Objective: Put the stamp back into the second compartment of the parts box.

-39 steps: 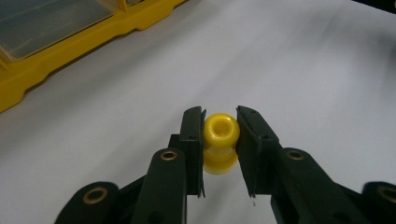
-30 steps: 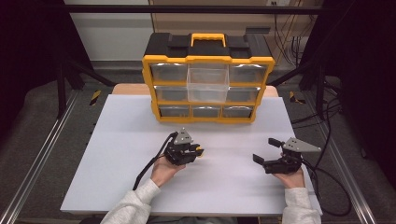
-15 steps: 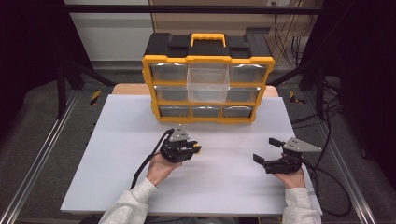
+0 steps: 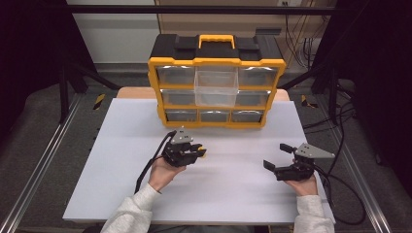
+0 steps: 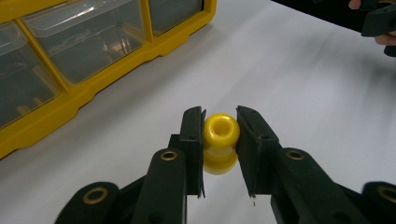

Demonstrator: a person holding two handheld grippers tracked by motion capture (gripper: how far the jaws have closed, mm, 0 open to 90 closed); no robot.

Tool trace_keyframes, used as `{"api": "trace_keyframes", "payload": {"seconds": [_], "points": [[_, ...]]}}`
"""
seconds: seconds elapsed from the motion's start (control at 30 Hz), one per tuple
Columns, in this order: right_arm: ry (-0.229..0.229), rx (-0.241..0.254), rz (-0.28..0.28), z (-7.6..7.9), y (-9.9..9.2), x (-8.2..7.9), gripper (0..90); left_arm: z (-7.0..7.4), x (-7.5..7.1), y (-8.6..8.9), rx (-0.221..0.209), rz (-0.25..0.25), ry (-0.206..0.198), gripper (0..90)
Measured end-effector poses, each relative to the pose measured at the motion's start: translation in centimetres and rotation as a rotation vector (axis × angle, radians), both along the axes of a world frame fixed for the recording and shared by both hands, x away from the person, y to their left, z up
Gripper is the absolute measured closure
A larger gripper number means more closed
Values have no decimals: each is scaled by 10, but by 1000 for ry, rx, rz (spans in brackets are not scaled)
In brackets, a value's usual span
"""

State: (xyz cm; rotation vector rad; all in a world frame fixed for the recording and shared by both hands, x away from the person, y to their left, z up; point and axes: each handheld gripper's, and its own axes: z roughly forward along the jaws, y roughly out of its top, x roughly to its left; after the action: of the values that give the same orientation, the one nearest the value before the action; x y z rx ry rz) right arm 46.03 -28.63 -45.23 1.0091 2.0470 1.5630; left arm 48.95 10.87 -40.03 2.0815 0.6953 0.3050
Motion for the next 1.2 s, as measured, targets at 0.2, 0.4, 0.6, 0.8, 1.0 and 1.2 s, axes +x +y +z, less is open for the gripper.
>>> {"api": "trace_keyframes", "payload": {"seconds": [0.2, 0.4, 0.6, 0.8, 1.0, 1.2], "points": [[0, 1, 1, 0, 0, 0, 3, 4, 0, 3, -1, 0, 6, 721], [-1, 0, 0, 0, 0, 0, 3, 11, -1, 7, -8, 4, 2, 721], [3, 0, 4, 0, 1, 0, 3, 17, -2, 10, -2, 7, -3, 721], [0, -4, 3, -1, 1, 0, 3, 21, -2, 12, -1, 10, -3, 721], [0, -6, 3, -1, 1, 1, 3, 29, -4, 13, -2, 5, -6, 721], [3, -9, 4, -1, 1, 0, 3, 37, -6, 16, -11, 4, -14, 721]]}}
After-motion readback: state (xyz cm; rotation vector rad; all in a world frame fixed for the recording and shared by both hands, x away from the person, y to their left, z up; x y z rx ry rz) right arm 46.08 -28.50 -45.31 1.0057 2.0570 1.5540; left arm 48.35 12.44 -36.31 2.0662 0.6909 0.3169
